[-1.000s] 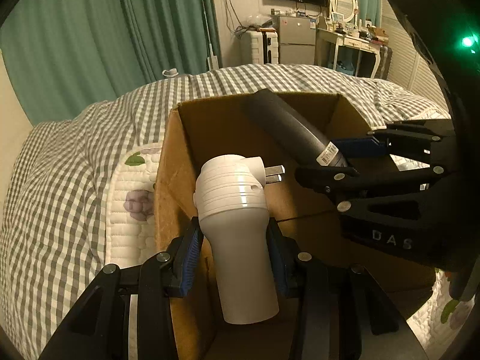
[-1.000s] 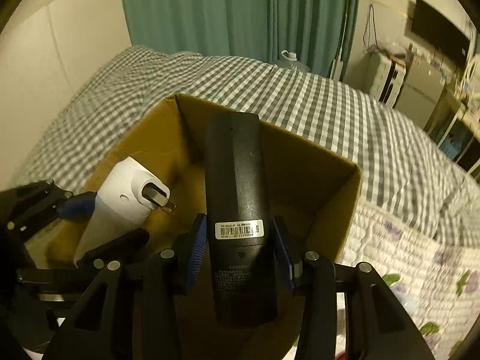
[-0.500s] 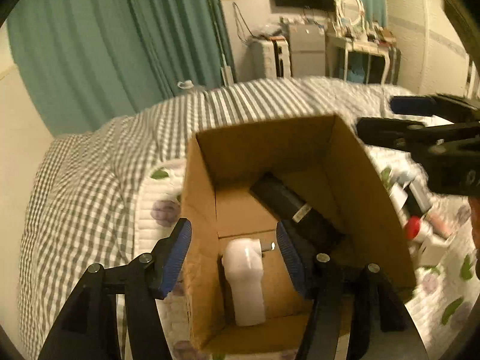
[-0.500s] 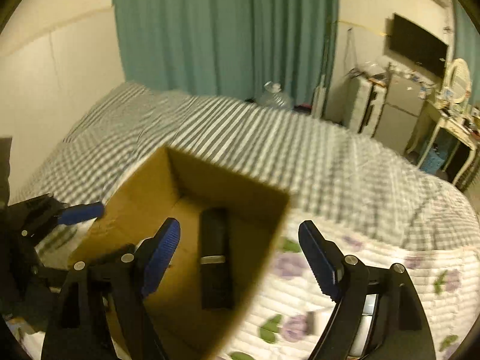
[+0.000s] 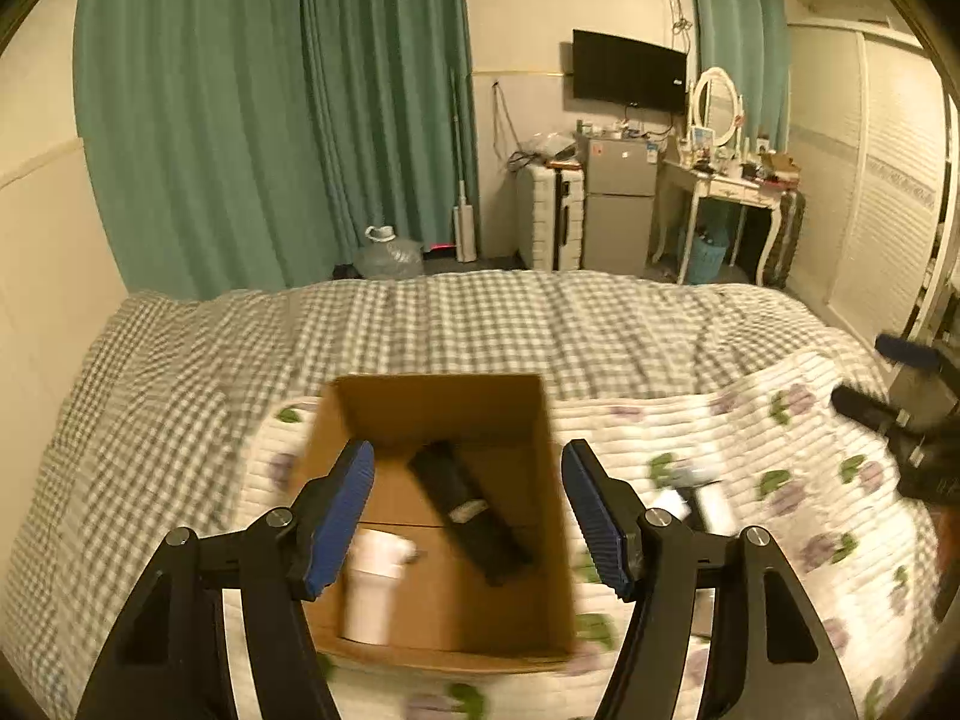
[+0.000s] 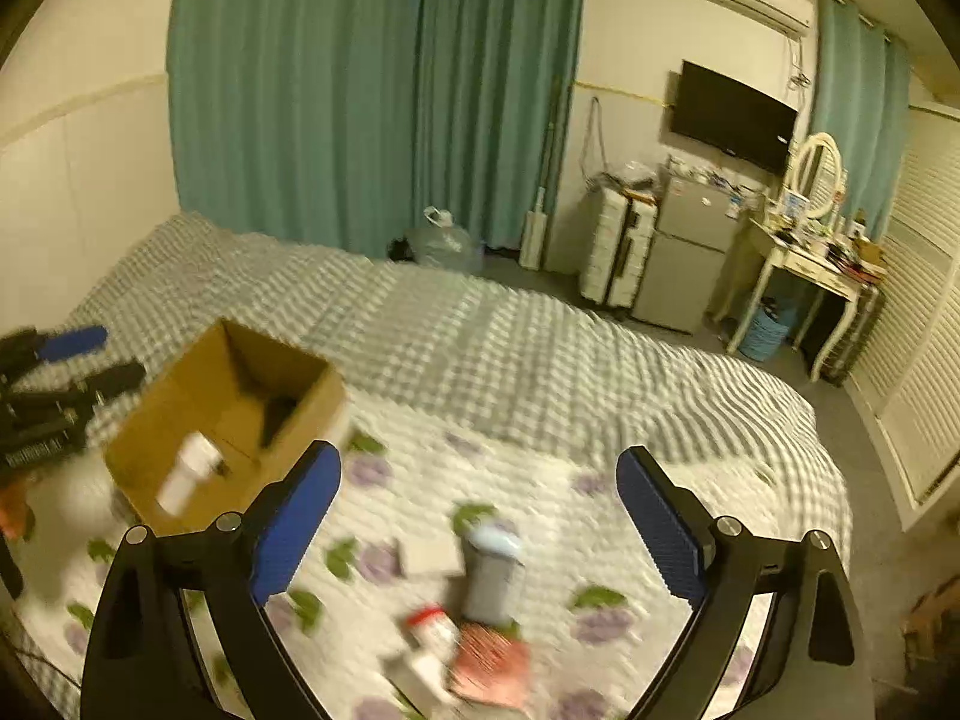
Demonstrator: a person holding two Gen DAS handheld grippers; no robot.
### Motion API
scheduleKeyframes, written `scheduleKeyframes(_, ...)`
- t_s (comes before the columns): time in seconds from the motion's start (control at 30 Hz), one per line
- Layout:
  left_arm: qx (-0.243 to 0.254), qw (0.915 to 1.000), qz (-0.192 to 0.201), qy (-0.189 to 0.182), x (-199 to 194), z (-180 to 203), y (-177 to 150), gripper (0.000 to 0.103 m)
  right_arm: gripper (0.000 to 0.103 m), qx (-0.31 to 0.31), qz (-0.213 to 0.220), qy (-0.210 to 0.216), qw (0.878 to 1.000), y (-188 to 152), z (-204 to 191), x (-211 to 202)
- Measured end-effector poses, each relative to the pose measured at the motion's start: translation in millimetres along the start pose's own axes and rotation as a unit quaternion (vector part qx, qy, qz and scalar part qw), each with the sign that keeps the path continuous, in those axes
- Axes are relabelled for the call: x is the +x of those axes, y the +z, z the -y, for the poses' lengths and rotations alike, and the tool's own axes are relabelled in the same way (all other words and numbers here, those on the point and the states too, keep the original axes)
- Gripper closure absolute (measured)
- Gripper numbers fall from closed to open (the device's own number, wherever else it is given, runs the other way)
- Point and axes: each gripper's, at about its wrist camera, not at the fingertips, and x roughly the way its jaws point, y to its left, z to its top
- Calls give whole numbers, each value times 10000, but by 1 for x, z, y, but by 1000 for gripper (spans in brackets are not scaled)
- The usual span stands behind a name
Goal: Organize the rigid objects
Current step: 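Move both tools back over the remaining items, then grasp the white charger with the left tool while the right tool grasps the pink rose case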
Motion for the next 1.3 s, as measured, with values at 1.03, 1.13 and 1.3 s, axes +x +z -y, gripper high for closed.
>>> scheduleKeyframes(1.03,864,9744,-1473,-1464,99,180,-170,35,9,-74,-1587,267,9869,-174,62,68)
scheduleKeyframes(1.13,896,9746,-1454,-1451,106,184,-168,35,9,-101,-1631,235,9863,-174,60,71)
scheduleKeyframes(1.3,805,9745,-1445,-1517,117,185,-165,35,9,-116,-1672,201,9857,-174,60,74)
